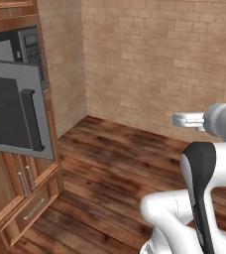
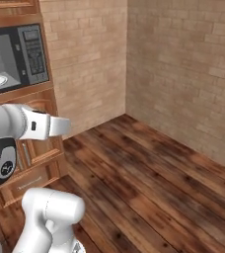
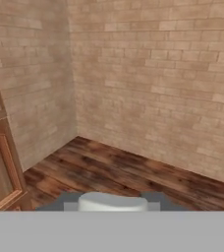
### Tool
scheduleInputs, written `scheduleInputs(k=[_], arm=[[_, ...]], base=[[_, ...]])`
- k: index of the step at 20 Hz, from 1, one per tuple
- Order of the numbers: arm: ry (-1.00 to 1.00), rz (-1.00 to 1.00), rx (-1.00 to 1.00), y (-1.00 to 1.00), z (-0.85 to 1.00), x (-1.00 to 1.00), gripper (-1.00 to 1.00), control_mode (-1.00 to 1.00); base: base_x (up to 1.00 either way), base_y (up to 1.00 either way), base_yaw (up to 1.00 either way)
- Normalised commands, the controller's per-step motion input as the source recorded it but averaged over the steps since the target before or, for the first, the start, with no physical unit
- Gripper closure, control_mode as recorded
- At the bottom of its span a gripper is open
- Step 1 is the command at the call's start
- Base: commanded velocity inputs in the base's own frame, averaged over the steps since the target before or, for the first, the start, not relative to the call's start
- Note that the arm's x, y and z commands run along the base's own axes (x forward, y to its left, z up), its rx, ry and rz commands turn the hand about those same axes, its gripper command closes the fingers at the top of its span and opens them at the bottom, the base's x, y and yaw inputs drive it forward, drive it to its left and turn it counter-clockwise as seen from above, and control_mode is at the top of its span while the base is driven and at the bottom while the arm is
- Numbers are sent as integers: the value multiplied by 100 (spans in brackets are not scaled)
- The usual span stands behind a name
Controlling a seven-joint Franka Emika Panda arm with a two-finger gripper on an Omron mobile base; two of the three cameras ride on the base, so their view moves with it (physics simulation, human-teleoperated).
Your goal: Pick the marshmallow from the counter and place it in the microwave. Then turn on the microwave.
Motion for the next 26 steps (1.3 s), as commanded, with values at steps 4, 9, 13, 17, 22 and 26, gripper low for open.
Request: scheduleInputs(k=[4,9,13,17,22,26], arm=[[0,0,0,0,0,0,100,100],[0,0,0,0,0,0,100,100],[0,0,0,0,0,0,100,100],[0,0,0,0,0,0,100,100],[0,0,0,0,0,0,100,100],[0,0,0,0,0,0,100,100]], base=[[28,-23,35],[25,-23,35],[23,-30,35],[19,-34,34],[16,-36,33],[13,-37,31]])
